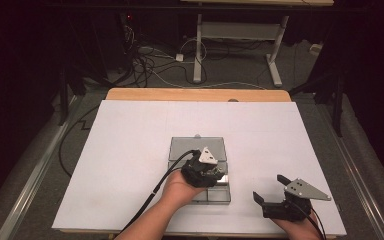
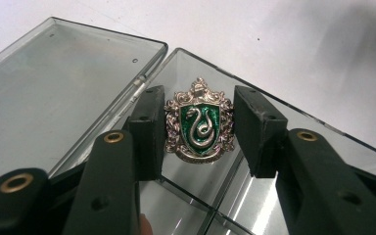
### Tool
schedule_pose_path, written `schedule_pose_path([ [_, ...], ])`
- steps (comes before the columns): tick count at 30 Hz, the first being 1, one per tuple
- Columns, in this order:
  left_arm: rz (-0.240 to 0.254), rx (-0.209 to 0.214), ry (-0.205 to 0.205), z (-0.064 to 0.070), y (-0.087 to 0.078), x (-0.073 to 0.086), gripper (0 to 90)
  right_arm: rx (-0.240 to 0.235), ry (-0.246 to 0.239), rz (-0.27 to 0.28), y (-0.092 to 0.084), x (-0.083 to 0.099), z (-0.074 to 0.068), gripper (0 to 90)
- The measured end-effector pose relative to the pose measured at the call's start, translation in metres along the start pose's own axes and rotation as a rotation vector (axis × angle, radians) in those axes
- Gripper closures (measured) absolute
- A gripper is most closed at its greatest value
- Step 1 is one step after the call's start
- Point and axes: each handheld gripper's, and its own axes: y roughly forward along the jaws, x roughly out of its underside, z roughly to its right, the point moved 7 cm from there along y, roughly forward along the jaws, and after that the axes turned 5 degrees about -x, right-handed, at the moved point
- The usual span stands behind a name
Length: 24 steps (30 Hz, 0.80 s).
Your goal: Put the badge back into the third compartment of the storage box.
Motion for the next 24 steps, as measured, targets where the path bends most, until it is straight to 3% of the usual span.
schedule_pose_path([
  [8,0.002,0.007,-0.007,-0.001,0.0,0.0,55.0,-0.001,0.0,0.001,0.0,0.0,0.0,0.4],
  [13,0.029,0.009,-0.024,-0.003,-0.005,-0.003,42.0,-0.002,-0.003,0.004,0.0,0.0,-0.001,0.4],
  [24,0.054,0.022,-0.033,-0.013,-0.024,-0.003,35.9,-0.003,-0.002,-0.001,0.001,0.001,-0.001,0.4],
])
